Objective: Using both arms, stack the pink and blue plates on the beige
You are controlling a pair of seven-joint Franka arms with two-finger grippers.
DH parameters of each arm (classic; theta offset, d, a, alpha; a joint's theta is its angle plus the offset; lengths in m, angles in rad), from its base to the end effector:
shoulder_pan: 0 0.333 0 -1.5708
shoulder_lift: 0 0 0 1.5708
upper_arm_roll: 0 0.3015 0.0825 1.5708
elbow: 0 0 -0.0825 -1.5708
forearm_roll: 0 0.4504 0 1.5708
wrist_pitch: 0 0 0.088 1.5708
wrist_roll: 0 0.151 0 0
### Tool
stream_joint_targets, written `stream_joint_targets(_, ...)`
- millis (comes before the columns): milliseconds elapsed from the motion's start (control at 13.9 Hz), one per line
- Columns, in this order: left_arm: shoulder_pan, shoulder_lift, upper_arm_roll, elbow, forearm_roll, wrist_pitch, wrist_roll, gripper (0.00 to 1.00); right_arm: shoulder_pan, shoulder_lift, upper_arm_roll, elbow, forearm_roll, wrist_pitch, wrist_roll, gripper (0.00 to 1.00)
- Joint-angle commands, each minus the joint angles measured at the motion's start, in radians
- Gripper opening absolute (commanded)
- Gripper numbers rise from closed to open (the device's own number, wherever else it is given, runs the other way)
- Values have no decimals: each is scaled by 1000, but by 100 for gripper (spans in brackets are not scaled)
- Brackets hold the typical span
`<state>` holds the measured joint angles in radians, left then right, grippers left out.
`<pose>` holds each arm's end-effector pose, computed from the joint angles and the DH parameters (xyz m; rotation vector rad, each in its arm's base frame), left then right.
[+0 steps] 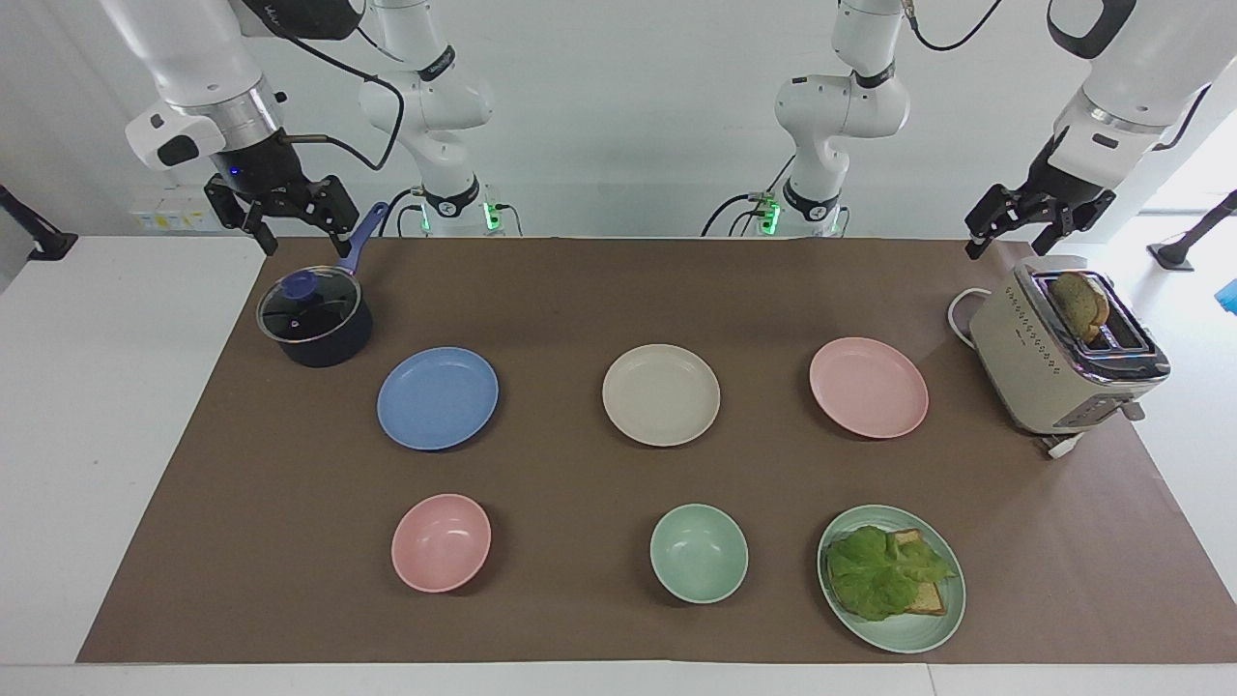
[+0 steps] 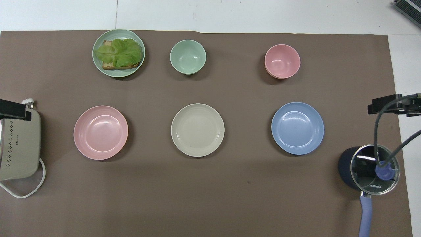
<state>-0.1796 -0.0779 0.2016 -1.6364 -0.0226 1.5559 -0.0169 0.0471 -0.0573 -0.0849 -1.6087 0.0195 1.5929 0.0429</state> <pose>0.5960 0.0131 0.5759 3.1028 0.0589 -0.0063 0.6077 -0.0212 0.5826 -3.1139 0.1257 -0.0643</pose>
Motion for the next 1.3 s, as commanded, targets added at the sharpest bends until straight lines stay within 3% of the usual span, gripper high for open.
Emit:
stream_joint_targets(0,-8,0,7,-37,15,15,-14,100,0,-13,1,-8,5,-5,14,100)
stream_joint_targets(505,14,0,9,-273,15,266,-14,100,0,-13,-7,-8,5,-8,17,100)
stream_joint_targets(794,43,23,9,-385,15,407,80,100,0,-13,-7,-8,5,-4,17,100)
stream_joint_targets(1227,41,135,9,-456,15,542,153,100,11,-13,-1,-8,5,4,15,100)
